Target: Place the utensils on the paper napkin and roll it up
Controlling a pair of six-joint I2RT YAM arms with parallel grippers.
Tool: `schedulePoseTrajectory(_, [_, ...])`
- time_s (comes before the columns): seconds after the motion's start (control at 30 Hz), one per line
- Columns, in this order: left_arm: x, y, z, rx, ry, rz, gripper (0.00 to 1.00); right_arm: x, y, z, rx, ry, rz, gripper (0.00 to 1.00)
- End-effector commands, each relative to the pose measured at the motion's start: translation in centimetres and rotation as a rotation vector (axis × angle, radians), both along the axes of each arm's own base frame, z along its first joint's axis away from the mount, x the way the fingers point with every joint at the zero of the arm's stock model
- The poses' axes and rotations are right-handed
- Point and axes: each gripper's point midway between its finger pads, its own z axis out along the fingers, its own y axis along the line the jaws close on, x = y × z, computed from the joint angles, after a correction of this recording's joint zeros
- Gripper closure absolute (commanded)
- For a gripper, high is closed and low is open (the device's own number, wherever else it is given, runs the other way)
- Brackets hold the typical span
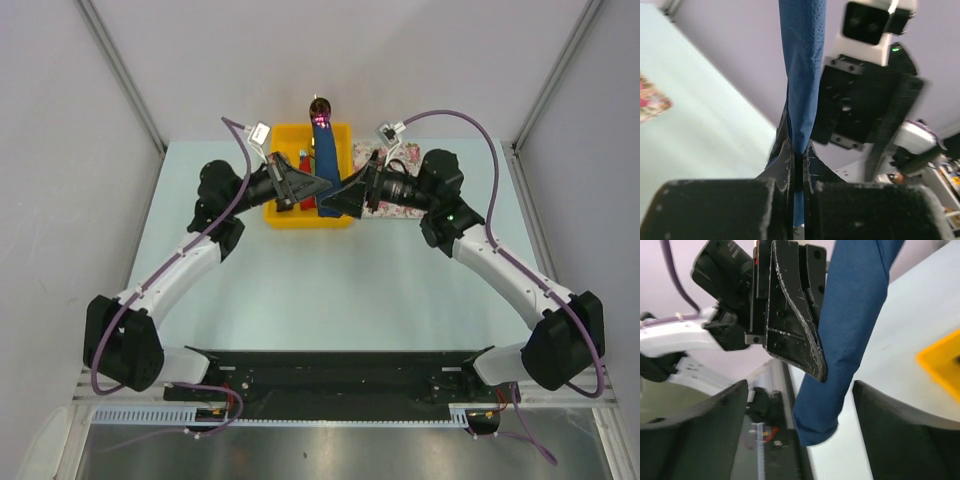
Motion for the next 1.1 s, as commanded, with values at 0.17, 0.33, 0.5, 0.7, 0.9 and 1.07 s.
schedulePoseTrajectory(0.17, [7.5, 1.1, -4.0, 0.23, 0.024, 0.128, 1.0, 5.9, -6.5, -0.3, -0.138, -0.037, -0.242, 0.0])
schedulePoseTrajectory(0.33, [11.8, 2.1, -7.9, 0.363, 0.077, 0.176, 1.0, 7.7, -9.6, -2.8, -0.213, 0.009, -0.312, 0.0])
schedulePoseTrajectory(0.5, [16.8, 4.7, -13.8, 0.471, 0.189, 0.259, 1.0, 8.4, -10.6, -4.1, -0.235, 0.037, -0.318, 0.0])
schedulePoseTrajectory(0.7, [21.2, 7.0, -18.3, 0.535, 0.261, 0.302, 1.0, 9.4, -11.0, -5.2, -0.245, 0.065, -0.325, 0.0])
schedulePoseTrajectory(0.9, [23.5, 8.5, -21.8, 0.579, 0.307, 0.328, 1.0, 10.0, -11.2, -6.2, -0.258, 0.094, -0.335, 0.0])
schedulePoseTrajectory(1.07, [25.0, 9.6, -24.5, 0.611, 0.35, 0.354, 1.0, 10.3, -11.4, -6.5, -0.266, 0.102, -0.343, 0.0])
